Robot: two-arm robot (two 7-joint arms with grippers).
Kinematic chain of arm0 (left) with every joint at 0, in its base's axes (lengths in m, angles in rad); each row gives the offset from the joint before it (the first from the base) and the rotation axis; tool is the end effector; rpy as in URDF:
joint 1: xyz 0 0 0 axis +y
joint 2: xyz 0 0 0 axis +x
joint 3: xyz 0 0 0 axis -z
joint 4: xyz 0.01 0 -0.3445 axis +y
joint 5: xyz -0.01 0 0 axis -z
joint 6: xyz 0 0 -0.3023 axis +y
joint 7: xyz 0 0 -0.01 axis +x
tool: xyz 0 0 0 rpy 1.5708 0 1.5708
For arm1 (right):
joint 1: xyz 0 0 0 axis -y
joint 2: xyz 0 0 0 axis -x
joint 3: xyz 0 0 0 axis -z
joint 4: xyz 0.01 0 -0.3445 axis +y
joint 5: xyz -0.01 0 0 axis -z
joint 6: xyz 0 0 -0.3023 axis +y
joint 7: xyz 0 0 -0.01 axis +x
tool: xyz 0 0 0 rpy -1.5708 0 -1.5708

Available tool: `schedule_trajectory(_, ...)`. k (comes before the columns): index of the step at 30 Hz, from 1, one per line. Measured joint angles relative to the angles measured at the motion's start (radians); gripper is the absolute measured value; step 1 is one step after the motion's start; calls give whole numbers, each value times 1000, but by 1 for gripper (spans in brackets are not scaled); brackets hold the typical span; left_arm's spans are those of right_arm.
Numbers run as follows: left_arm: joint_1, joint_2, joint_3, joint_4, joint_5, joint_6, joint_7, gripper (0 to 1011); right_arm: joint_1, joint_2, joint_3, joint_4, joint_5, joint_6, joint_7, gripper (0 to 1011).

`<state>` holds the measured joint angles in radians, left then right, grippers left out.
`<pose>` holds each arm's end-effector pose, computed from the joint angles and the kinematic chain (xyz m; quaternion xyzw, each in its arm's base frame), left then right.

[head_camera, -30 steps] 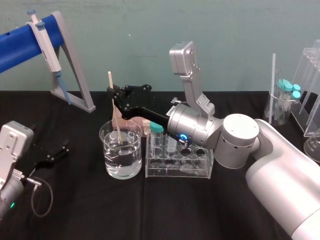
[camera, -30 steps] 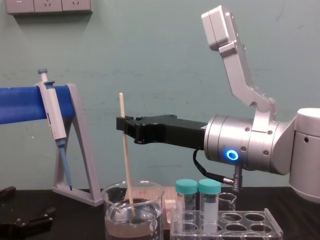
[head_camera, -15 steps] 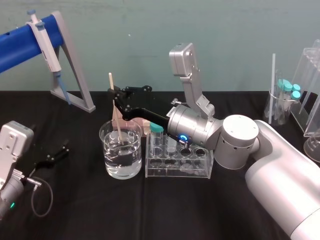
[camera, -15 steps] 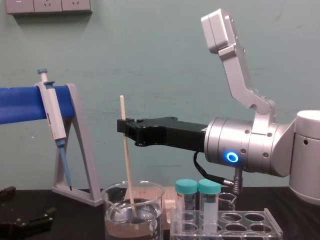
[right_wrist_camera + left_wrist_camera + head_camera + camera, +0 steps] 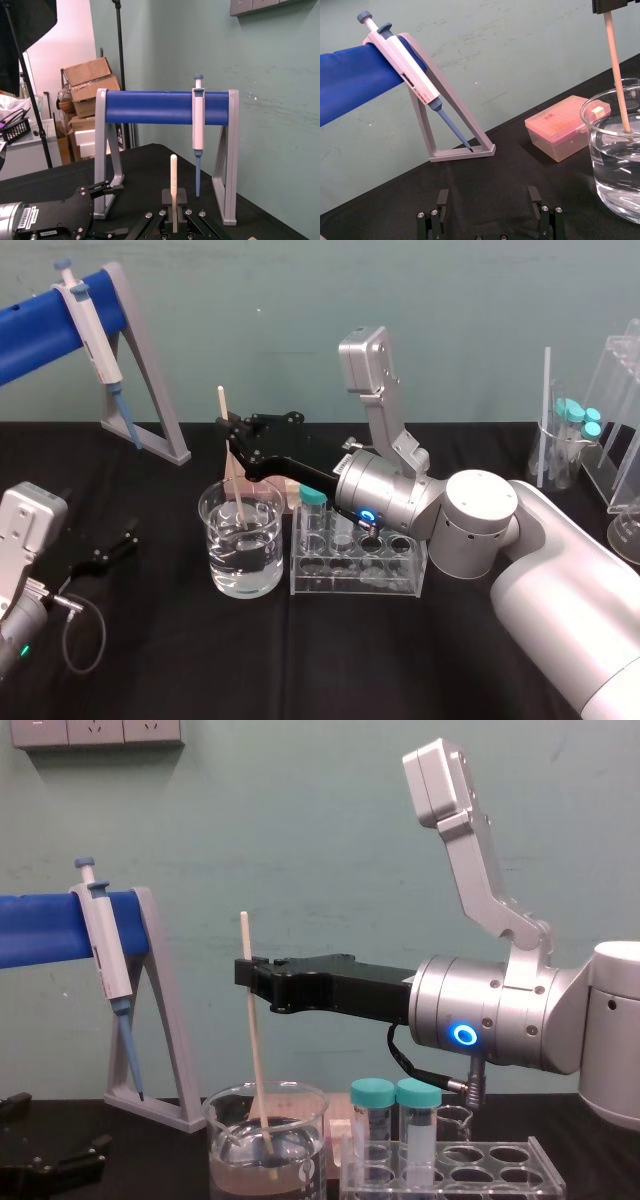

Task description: Hold the thermometer with one hand and immerse one end into the beaker, then reinsert it into the test tube rack.

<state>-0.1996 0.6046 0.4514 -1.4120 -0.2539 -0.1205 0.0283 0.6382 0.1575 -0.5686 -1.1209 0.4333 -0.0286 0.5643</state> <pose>0.3609 0.1153 -0.3450 0.1414 -0.1325 0.5799 0.7913 0.4965 0.0758 -0.2633 0.0213 -0.0309 -0.2871 0.9572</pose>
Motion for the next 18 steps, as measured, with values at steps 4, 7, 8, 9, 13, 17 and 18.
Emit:
schedule_trajectory(4, 0, 0, 0, 0, 0, 0, 0, 1004, 0, 0, 0, 0, 0, 0, 0, 52)
schedule_trajectory(7, 0, 0, 0, 0, 0, 0, 0, 1004, 0, 0, 0, 0, 0, 0, 0, 52)
schedule_trajectory(8, 0, 0, 0, 0, 0, 0, 0, 1004, 0, 0, 0, 0, 0, 0, 0, 52)
schedule_trajectory(9, 0, 0, 0, 0, 0, 0, 0, 1004, 0, 0, 0, 0, 1, 0, 0, 52)
schedule_trajectory(13, 0, 0, 0, 0, 0, 0, 0, 1004, 0, 0, 0, -1, 1, 0, -1, 52)
schedule_trajectory(17, 0, 0, 0, 0, 0, 0, 0, 1004, 0, 0, 0, -1, 1, 0, -1, 52)
schedule_trajectory(18, 0, 0, 0, 0, 0, 0, 0, 1004, 0, 0, 0, -1, 1, 0, -1, 52)
